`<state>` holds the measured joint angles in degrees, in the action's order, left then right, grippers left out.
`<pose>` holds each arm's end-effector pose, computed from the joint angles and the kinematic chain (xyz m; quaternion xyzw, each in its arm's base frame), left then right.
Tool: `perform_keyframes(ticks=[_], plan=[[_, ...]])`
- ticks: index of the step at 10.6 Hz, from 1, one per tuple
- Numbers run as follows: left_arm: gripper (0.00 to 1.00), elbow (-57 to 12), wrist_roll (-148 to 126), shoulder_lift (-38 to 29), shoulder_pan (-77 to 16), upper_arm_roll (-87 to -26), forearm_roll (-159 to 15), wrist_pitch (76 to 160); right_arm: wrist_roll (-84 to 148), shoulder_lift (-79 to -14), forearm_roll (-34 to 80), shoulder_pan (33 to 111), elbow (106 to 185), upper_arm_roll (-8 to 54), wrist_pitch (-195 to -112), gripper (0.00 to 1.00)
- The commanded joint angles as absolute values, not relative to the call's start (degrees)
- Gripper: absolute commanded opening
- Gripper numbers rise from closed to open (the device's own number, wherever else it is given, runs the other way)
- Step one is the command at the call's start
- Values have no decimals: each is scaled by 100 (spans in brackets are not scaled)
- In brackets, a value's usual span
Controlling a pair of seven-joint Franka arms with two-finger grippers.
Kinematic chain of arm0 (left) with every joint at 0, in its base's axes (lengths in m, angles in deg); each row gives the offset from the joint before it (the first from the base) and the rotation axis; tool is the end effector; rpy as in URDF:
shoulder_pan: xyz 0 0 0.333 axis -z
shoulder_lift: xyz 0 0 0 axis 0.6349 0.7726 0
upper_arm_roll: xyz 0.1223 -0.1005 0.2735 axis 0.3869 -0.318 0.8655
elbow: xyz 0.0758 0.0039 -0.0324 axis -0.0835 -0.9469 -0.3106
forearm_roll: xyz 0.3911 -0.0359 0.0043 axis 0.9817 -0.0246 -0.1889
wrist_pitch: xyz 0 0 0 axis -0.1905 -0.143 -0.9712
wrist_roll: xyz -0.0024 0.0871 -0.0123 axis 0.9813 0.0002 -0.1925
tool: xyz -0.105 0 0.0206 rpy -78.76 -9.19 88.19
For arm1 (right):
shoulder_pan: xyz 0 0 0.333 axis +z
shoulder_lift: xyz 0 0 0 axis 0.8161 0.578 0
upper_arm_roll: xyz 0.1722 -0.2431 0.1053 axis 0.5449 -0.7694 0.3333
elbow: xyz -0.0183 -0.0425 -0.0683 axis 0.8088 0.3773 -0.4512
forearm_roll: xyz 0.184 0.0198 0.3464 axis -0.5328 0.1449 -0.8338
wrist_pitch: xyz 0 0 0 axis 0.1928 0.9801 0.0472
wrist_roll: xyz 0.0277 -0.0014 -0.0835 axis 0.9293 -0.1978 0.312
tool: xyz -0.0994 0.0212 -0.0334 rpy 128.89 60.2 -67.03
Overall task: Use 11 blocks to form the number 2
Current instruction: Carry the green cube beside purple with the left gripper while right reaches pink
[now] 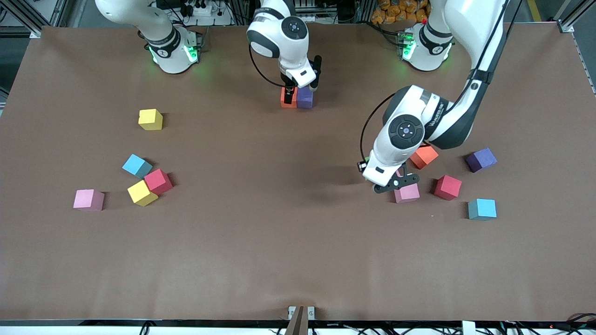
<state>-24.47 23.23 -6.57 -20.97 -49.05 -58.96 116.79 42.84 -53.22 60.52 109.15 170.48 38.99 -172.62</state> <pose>0.5585 -0.2969 0.3209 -0.9929 -0.0878 0.0693 0.0405 0.2366 0.5033 0.2522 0.7585 0.6492 -0.0575 0.0017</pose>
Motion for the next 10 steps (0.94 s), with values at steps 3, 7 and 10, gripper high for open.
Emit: perform_keyframes(ticks=[3, 7, 10], plan=[[39, -2587, 1187, -1037, -2157, -4720, -5877, 10999, 4155, -5909, 6023, 10227, 16970, 3896, -16681, 100], [40, -2596, -259, -1116, -2149, -4623, -5753, 10586, 4172, -6024, 5901, 8962, 16505, 3879, -16134, 100], [41, -2684, -2193, -1160, -2043, -4667, -5753, 10453, 4155, -5989, 5645, 8013, 16083, 3826, -16126, 100]])
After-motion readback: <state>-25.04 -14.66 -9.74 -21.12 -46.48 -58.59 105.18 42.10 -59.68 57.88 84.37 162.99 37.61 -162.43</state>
